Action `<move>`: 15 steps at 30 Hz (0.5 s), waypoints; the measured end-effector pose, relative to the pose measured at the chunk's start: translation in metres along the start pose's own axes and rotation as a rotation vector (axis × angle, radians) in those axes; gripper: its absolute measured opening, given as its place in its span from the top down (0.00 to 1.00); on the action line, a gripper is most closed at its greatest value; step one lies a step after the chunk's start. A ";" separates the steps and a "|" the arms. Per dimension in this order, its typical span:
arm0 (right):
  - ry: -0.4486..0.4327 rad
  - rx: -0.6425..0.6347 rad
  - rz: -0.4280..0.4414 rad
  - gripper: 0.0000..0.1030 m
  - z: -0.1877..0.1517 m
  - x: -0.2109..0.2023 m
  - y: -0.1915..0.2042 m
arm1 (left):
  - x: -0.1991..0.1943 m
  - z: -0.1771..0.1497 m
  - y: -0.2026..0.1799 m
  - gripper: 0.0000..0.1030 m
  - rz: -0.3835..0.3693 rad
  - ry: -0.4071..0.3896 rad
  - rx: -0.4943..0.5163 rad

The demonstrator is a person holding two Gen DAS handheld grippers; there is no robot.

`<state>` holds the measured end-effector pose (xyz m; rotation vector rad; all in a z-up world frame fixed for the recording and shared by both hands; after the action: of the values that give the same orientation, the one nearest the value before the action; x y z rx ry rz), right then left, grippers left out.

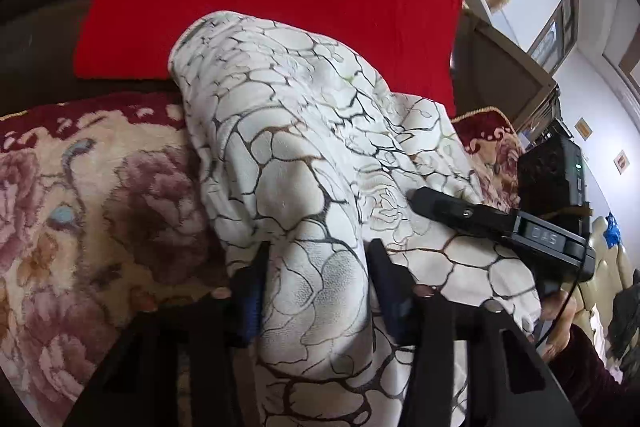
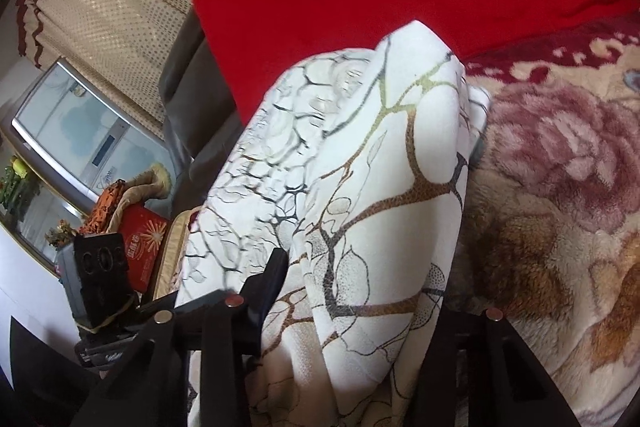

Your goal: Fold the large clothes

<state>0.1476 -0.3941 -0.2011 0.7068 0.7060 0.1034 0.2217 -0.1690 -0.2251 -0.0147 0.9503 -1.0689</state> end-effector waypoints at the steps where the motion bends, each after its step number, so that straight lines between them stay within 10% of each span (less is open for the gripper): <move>1: -0.014 -0.008 0.009 0.58 0.001 -0.004 0.005 | -0.005 0.000 0.001 0.58 0.006 -0.010 0.008; 15: -0.110 -0.050 0.230 0.61 0.001 -0.018 0.089 | -0.098 -0.007 0.013 0.67 0.154 -0.165 0.048</move>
<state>0.1469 -0.3321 -0.1349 0.7385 0.5139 0.2900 0.2127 -0.0866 -0.1715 0.0100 0.7646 -0.9326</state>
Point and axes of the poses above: each gripper's, at about its wrist camera, not at the fingertips, and x roughly the way its jaws point, y to its left, z to its top, the point moved 5 cm from there along x, roughly the way its jaws point, and after that the axes turned 5 degrees about -z, right-handed, at the moved point
